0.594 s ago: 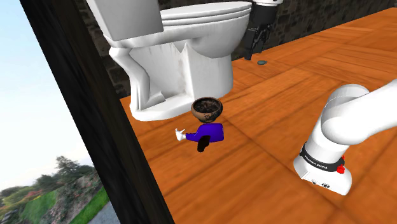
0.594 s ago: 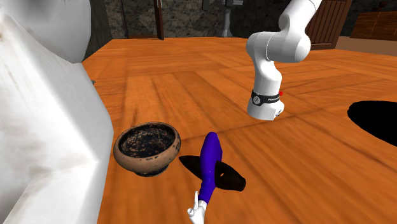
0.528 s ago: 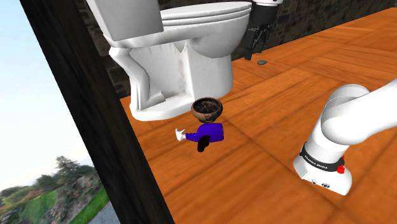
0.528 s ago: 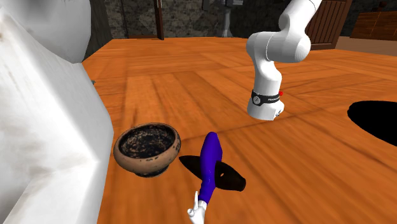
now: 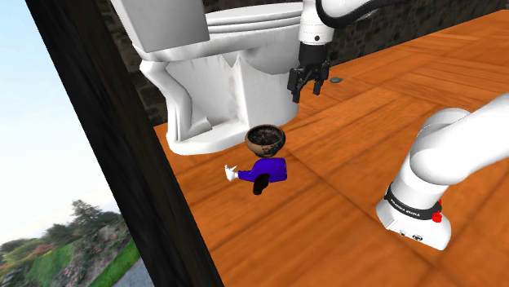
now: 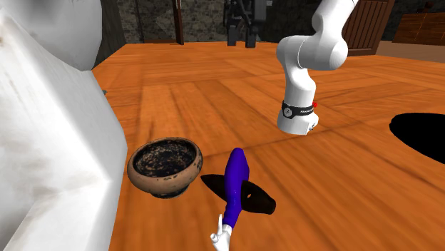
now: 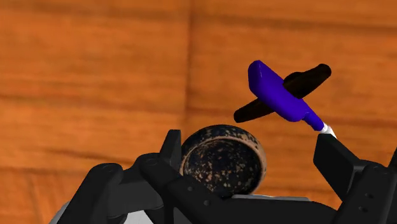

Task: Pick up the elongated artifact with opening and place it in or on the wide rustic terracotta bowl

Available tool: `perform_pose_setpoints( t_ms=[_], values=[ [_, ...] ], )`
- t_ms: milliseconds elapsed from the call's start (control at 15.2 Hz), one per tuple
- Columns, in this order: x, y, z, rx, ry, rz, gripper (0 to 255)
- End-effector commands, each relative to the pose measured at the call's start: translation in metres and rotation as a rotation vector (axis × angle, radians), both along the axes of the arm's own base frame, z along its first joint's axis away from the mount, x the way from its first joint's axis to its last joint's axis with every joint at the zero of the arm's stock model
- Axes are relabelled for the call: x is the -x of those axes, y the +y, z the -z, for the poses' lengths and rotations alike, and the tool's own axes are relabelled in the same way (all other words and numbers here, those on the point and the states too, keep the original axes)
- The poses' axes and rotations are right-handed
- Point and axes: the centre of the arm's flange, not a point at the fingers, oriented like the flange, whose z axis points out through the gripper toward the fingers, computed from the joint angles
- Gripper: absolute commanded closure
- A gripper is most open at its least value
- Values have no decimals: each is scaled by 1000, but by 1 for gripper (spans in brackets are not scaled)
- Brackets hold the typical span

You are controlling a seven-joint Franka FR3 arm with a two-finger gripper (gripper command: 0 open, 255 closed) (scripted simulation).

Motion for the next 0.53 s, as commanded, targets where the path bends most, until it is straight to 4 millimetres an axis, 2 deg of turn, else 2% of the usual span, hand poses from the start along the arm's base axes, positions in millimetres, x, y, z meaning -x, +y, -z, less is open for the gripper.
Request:
perform_pose_setpoints(
  t_ms=[0, 462],
  values=[
    [-13, 7, 23, -7, 21, 73, 0],
    [-58, 30, 104, -31, 96, 312, 0]
  ],
)
